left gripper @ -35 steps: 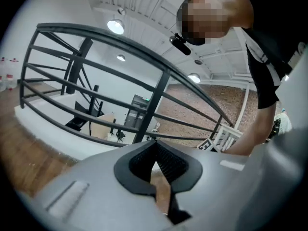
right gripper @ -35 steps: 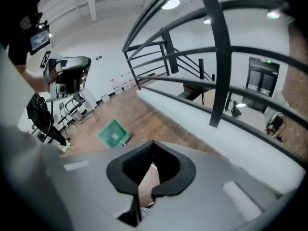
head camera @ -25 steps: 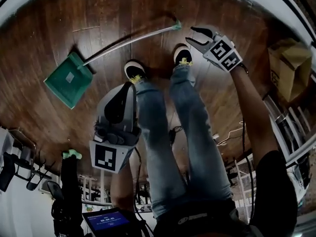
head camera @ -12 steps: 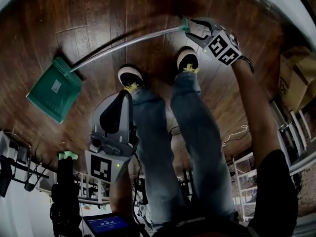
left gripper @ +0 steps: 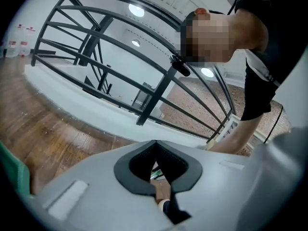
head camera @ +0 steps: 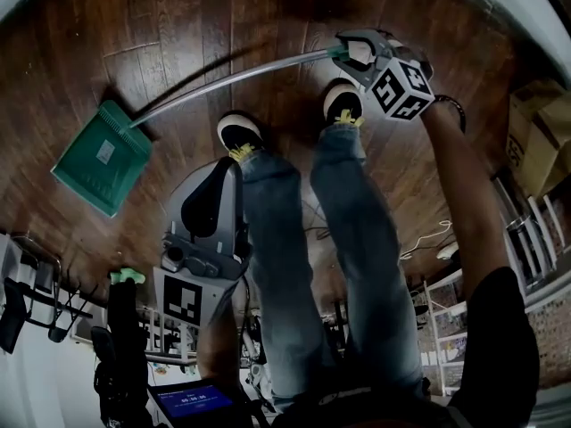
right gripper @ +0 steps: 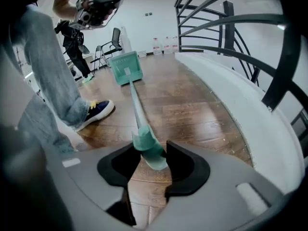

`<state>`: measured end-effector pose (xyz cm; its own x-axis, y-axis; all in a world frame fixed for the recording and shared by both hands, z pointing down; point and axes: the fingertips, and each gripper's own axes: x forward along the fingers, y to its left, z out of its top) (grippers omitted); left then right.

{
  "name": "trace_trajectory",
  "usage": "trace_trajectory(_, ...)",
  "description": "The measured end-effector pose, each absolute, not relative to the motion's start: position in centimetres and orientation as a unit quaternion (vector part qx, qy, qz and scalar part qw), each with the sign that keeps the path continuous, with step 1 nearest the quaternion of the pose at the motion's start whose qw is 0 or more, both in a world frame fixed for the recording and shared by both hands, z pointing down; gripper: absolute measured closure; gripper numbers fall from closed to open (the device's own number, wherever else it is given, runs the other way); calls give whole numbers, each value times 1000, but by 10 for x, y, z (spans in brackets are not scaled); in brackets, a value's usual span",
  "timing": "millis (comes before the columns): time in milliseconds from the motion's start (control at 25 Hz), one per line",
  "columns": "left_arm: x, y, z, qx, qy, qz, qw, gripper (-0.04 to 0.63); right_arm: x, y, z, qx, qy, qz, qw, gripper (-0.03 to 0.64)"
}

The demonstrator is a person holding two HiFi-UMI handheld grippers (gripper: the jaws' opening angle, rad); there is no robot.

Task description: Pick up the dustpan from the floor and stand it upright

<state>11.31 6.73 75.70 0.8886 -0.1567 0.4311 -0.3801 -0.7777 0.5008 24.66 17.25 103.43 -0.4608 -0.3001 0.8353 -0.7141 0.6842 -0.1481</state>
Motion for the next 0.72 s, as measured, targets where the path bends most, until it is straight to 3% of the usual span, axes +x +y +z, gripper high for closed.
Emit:
trace_trajectory(360,121,34,618,944,-153,139,258,583,216,88,855,314,-853,165,382,455)
trace_trajectory(720,52,-9,464,945,-236,81,212,582,94,-19,665,245,-901,28,356,465)
